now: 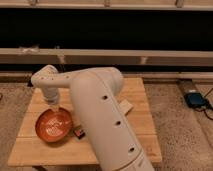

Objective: Drag the ceramic bowl in a circle

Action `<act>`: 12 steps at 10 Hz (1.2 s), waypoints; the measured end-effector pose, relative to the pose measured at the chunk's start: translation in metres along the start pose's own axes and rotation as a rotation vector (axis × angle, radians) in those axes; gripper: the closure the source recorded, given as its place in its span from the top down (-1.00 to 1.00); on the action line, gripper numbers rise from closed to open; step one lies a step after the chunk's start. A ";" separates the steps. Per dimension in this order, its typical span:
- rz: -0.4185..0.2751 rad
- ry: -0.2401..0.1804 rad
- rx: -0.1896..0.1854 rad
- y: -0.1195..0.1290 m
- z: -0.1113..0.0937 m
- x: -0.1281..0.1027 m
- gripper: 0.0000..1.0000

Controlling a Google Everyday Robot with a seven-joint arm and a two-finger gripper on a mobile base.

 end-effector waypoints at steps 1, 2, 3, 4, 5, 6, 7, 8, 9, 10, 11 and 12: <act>0.009 0.003 -0.003 -0.003 -0.003 0.006 -1.00; 0.025 0.015 0.010 -0.013 -0.007 0.020 -1.00; 0.035 0.024 0.019 -0.020 -0.013 0.026 -1.00; 0.037 0.023 0.033 -0.028 -0.020 0.024 -1.00; 0.034 0.025 0.045 -0.034 -0.026 0.020 -1.00; 0.025 0.030 0.063 -0.045 -0.033 0.011 -1.00; 0.012 0.030 0.077 -0.054 -0.039 -0.001 -1.00; -0.002 0.029 0.087 -0.061 -0.043 -0.012 -1.00; -0.025 0.028 0.098 -0.068 -0.048 -0.026 -1.00; -0.064 0.027 0.104 -0.071 -0.051 -0.044 -1.00; -0.092 0.025 0.109 -0.069 -0.052 -0.057 -1.00; -0.138 0.022 0.109 -0.058 -0.053 -0.077 -1.00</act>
